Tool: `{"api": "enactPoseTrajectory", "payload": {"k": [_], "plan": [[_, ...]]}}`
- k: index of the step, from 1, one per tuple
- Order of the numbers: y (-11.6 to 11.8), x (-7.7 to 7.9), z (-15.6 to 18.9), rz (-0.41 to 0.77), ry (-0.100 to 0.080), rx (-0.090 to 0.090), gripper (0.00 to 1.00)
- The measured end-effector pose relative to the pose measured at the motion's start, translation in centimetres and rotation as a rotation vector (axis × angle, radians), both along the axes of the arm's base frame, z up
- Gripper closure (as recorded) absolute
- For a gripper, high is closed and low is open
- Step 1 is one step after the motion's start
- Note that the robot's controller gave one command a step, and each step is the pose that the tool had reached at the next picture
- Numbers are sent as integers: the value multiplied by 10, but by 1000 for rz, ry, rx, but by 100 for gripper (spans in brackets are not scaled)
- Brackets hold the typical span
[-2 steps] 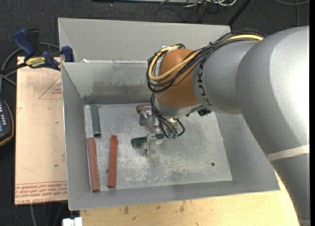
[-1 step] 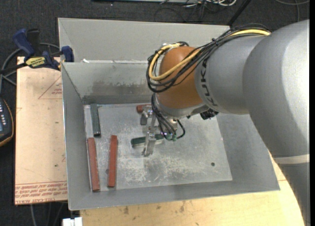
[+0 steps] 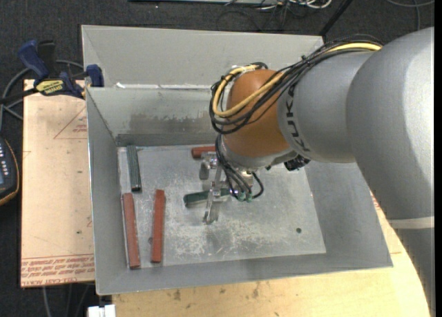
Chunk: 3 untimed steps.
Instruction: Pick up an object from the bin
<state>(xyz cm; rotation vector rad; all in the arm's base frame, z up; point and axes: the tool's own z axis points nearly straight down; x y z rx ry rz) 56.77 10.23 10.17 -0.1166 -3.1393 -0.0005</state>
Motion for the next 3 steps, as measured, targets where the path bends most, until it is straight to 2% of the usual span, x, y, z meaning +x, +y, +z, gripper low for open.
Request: {"api": "enactPoseTrajectory", "payload": {"k": [1,2,3], "plan": [[-3,-9,-33,-140,2,0,0],[-3,-8,-33,-139,0,1,0],[-3,-7,-31,-139,-2,1,100]]}}
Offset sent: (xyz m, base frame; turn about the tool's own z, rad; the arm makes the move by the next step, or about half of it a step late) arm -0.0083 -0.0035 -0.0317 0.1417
